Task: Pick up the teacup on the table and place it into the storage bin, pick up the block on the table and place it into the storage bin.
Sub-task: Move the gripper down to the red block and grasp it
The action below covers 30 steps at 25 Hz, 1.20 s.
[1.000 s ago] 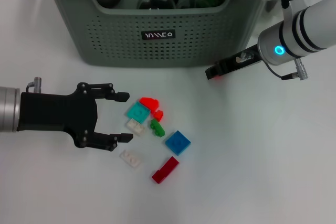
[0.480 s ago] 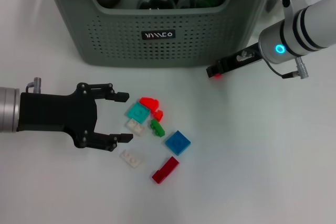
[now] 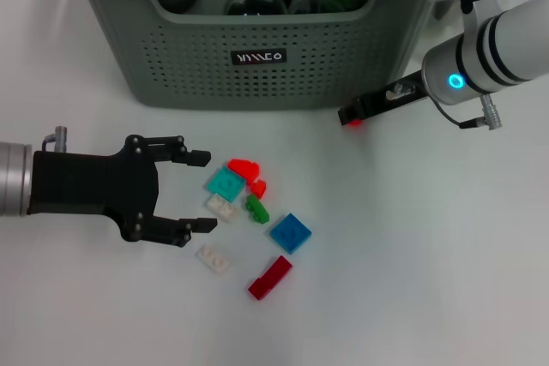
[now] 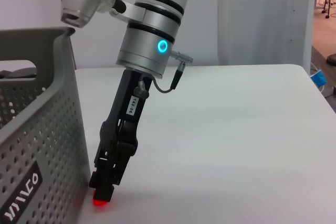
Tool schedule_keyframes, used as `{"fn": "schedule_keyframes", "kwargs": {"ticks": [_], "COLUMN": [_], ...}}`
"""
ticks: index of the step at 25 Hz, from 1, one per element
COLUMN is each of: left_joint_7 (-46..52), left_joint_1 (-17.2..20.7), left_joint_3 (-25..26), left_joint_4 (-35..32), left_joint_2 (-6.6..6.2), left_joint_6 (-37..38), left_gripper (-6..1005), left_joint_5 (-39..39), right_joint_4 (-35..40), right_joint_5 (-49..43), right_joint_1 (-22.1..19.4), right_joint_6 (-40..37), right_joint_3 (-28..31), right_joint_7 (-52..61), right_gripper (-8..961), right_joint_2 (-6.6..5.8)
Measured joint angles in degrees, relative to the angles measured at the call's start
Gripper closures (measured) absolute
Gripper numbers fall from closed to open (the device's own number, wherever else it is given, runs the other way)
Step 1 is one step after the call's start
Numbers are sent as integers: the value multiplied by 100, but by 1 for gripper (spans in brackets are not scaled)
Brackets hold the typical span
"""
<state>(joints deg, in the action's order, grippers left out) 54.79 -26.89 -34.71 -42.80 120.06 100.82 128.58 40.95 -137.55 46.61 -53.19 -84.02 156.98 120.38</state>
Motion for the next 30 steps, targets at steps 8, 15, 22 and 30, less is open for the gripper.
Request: {"fn": "schedule_keyframes", "kwargs": {"ticks": [8, 15, 22, 30], "left_joint_7": [-3, -4, -5, -17], "left_joint_1": [0, 0, 5, 18], "left_joint_3": [-1, -1, -1, -1], "left_joint_4": [0, 0, 0, 0], "left_joint_2": [0, 0, 8, 9], "left_joint_6": [-2, -2, -2, -1], "left_gripper": [167, 167, 166, 166], "left_joint_5": [0, 0, 0, 0], "right_joint_4": [-101, -233, -237, -233], "right_joint_5": [21, 3, 0, 6], "right_joint_1": [51, 153, 207, 206], "right_joint_6": [42, 127, 107, 79], "right_joint_3": [-1, -64, -127, -133], "right_joint_7": [-1, -9, -10, -10], "right_gripper": [513, 581, 603, 607], "right_joint_2": [12, 19, 21, 11]}}
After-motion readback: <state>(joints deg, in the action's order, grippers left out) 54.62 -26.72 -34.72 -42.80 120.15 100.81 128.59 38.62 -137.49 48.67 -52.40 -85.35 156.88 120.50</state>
